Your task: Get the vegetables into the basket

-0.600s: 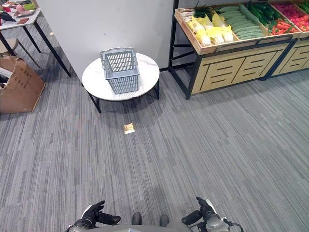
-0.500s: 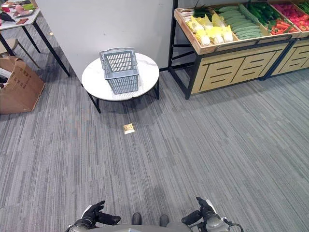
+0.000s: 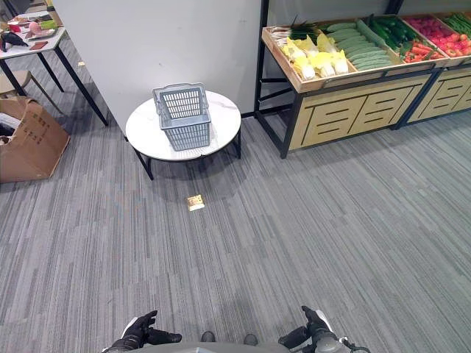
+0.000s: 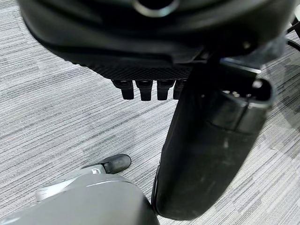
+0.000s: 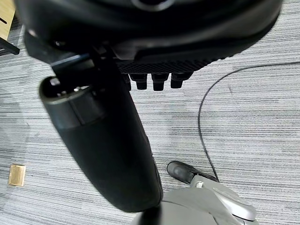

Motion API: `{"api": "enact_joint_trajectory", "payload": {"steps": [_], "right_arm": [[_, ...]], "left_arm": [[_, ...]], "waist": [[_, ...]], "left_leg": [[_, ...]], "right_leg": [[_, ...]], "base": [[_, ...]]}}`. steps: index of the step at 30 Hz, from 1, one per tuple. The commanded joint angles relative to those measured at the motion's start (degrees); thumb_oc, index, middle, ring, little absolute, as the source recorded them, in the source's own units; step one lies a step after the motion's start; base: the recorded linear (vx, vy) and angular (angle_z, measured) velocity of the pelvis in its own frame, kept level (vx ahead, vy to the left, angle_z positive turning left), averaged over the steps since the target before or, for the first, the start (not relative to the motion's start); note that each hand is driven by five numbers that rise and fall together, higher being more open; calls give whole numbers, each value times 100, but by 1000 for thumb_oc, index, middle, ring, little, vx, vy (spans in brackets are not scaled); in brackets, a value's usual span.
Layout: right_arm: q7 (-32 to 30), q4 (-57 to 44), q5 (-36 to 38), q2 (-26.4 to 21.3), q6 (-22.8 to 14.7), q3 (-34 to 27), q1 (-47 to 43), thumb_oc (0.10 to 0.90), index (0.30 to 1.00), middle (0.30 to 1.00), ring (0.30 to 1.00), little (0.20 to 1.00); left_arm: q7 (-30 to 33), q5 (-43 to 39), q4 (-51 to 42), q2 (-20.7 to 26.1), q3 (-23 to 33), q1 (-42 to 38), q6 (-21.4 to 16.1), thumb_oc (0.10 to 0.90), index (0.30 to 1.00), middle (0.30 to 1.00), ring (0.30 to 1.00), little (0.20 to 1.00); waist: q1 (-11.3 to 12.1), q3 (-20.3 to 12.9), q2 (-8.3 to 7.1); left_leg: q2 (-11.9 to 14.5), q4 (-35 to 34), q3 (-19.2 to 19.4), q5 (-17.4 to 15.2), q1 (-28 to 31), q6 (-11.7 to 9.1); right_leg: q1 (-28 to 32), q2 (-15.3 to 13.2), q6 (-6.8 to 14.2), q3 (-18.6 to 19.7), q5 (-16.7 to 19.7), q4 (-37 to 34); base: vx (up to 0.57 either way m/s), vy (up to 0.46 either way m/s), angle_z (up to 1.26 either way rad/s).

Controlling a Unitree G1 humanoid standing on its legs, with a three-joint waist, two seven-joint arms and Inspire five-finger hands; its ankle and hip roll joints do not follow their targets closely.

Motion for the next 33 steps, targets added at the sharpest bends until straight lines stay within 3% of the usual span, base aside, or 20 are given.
{"api": "enact_joint_trajectory", "payload": {"steps": [1, 6, 9, 12, 15, 16, 22, 23, 24, 27, 33], "right_arm": [[-108, 35, -64, -223, -105, 136, -373, 900, 1000, 1000, 1000, 1000], [-162, 24, -88, -291, -73, 161, -494, 900, 1000, 1000, 1000, 1000], [-236, 17, -88, -375, -52, 216, -727, 900, 1000, 1000, 1000, 1000], [-272, -7, -136, -428, -58, 284, -857, 900, 1000, 1000, 1000, 1000], [-294, 36, -203, -516, -44, 271, -927, 900, 1000, 1000, 1000, 1000], [-358, 112, -262, -612, -29, 250, -975, 900, 1000, 1000, 1000, 1000], [-431, 188, -268, -663, 11, 245, -988, 900, 1000, 1000, 1000, 1000], [-459, 196, -281, -656, 8, 256, -973, 900, 1000, 1000, 1000, 1000], [-469, 201, -293, -649, 10, 259, -949, 900, 1000, 1000, 1000, 1000], [-473, 225, -298, -641, -10, 225, -926, 900, 1000, 1000, 1000, 1000], [-444, 285, -209, -489, 28, 92, -814, 900, 1000, 1000, 1000, 1000]], "left_arm": [[40, -18, 275, 75, 91, -212, -61, 900, 1000, 1000, 1000, 1000], [85, -79, 234, 125, 60, -350, -54, 900, 1000, 1000, 1000, 1000], [183, -105, 288, 193, 30, -583, -18, 900, 1000, 1000, 1000, 1000], [205, -189, 308, 209, 45, -680, -13, 900, 1000, 1000, 1000, 1000], [188, -260, 300, 200, 67, -741, 4, 900, 1000, 1000, 1000, 1000], [198, -323, 276, 154, 16, -804, -16, 900, 1000, 1000, 1000, 1000], [301, -323, 292, 150, -83, -843, -16, 900, 1000, 1000, 1000, 1000], [342, -310, 322, 149, -74, -824, -17, 900, 1000, 1000, 1000, 1000], [356, -292, 339, 148, -68, -805, -21, 900, 1000, 1000, 1000, 1000], [357, -291, 353, 162, -36, -761, -31, 900, 1000, 1000, 1000, 1000], [318, -121, 399, 228, -100, -739, 6, 900, 1000, 1000, 1000, 1000]], "waist": [[73, 144, -181], [77, 293, -169], [51, 478, -109], [32, 537, -102], [43, 646, -137], [96, 797, -142], [130, 815, -156], [183, 806, -106], [216, 807, -81], [303, 760, -57], [311, 489, -238]], "left_leg": [[355, -1, -10, -453, 189, -293], [435, -1, -39, -373, 74, -308], [541, 140, -95, -320, -168, -307], [542, 406, -167, -358, -372, -326], [425, 1331, -160, -439, -804, -420], [301, 1818, -303, -262, -1161, -435], [368, 1389, -284, -52, -1807, -389], [514, 1068, -300, 308, -2033, -445], [562, 834, -288, 466, -2089, -479], [607, 562, -293, 659, -2119, -532], [510, 544, 33, 475, -1902, -329]], "right_leg": [[-269, -535, 659, -47, 24, 38], [-509, -474, 591, -68, -83, 319], [-1060, -344, 486, -64, -378, 1098], [-1202, -305, 407, -83, -459, 1221], [-1150, -339, 333, -84, -468, 1171], [-1038, -360, 272, -113, -478, 1111], [-874, -440, 303, -149, -625, 1082], [-802, -374, 302, -79, -698, 1094], [-733, -348, 311, -38, -762, 1101], [-491, -314, 371, 137, -827, 1033], [-311, -694, 677, 336, -790, 980]], "base": [[5, -44, 1], [-15, -47, 3], [-25, -100, 5], [57, -124, 15], [66, -102, 24], [55, -88, 15], [107, 30, 16], [244, 135, 11], [270, 163, 0], [238, 169, -30], [172, 205, -47]]}}
